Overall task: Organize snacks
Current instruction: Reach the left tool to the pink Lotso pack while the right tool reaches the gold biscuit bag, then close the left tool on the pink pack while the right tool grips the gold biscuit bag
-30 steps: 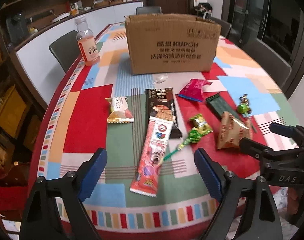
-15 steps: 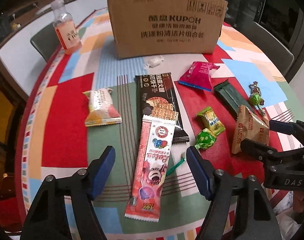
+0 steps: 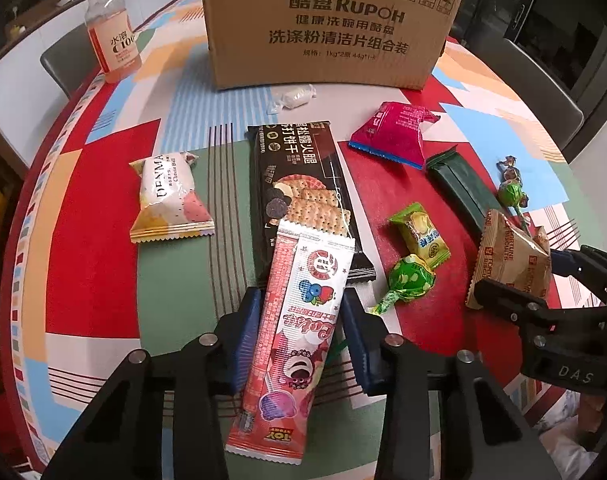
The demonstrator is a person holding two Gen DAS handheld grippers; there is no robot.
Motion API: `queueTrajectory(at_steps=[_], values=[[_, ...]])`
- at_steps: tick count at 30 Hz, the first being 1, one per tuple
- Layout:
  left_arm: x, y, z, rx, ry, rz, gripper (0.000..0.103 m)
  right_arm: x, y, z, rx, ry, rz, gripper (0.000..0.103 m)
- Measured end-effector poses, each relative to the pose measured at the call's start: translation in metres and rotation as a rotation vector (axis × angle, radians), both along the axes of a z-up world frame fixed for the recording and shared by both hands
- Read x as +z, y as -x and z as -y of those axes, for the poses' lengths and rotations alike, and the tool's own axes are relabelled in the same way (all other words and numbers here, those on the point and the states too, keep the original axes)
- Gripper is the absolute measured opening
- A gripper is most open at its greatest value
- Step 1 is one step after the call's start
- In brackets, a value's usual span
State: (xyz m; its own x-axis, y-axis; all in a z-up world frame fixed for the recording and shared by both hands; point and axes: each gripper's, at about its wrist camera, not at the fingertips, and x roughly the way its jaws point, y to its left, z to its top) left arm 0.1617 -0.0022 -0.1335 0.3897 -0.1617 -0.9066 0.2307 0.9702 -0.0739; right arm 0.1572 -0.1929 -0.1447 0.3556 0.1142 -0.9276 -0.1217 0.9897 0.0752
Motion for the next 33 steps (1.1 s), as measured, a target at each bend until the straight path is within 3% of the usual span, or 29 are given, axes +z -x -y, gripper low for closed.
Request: queueTrajectory(at_steps=[5, 14, 27, 32, 33], values=[[0.001, 0.004, 0.001, -0.008, 0.008, 0.004, 0.035, 0.002, 0.004, 0.003, -0.005, -0.014, 0.006, 0.062], [0.018, 0.017, 0.002, -0.003, 0.006, 0.064, 0.035, 0.014, 0.015, 0.008, -0.006, -0.031, 0.039, 0.062], [0.066, 0.030, -0.003, 0.017, 0.006, 0.207, 0.034, 0.061, 0.027, 0.003, 0.014, -0.026, 0.213, 0.062], [0.086, 0.028, -0.004, 0.018, -0.003, 0.268, 0.032, 0.080, 0.020, 0.002, 0.026, -0.055, 0.272, 0.062], [0.091, 0.026, -0.004, 0.017, -0.004, 0.284, 0.026, 0.084, 0.018, 0.002, 0.027, -0.060, 0.284, 0.062]])
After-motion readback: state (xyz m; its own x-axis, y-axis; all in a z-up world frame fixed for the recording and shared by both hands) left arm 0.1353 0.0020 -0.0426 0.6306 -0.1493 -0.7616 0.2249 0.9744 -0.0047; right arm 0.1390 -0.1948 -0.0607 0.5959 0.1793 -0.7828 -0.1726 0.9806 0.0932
